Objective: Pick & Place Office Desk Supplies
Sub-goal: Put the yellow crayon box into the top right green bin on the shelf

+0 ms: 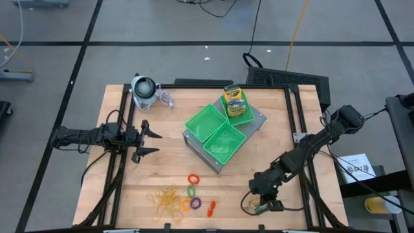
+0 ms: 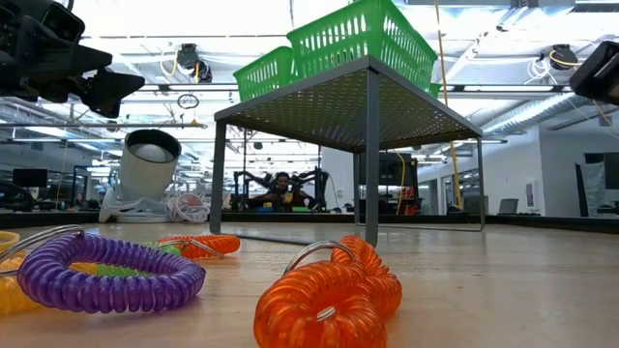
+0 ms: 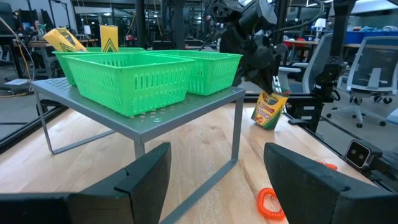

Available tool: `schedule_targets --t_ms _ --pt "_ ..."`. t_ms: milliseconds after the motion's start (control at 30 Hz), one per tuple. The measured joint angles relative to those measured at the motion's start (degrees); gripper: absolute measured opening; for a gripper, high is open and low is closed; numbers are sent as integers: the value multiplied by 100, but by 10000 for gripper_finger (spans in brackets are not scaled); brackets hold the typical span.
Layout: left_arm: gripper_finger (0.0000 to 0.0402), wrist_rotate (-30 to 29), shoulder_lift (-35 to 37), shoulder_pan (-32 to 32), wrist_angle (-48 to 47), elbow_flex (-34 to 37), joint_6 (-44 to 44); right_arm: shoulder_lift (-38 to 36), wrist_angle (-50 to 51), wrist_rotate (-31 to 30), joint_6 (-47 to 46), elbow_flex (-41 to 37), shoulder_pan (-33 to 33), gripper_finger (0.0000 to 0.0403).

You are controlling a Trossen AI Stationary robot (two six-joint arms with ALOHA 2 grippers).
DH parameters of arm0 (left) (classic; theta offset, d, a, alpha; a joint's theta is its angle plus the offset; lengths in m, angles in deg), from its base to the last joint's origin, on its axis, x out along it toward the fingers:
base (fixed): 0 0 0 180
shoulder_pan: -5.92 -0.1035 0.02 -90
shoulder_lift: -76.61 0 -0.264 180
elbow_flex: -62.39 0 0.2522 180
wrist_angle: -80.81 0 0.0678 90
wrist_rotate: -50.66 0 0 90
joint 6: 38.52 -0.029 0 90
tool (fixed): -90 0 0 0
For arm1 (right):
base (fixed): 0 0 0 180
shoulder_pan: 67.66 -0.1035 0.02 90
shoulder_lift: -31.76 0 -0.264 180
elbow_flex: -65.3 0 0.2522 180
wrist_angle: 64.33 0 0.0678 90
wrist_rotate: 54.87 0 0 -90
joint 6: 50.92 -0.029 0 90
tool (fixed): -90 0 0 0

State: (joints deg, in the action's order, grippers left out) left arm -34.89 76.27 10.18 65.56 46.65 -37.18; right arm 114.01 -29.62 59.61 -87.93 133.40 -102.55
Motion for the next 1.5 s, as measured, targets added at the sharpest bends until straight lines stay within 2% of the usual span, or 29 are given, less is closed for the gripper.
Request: schedule_targets --t_ms 833,1233,1500 --pt "264 1 0 0 1 0 0 102 5 -43 515 2 119 4" --pt "264 1 0 -1 0 0 0 106 -8 -239 539 2 124 87" --pt "264 1 0 1 2 0 0 85 0 -290 670 -2 141 124"
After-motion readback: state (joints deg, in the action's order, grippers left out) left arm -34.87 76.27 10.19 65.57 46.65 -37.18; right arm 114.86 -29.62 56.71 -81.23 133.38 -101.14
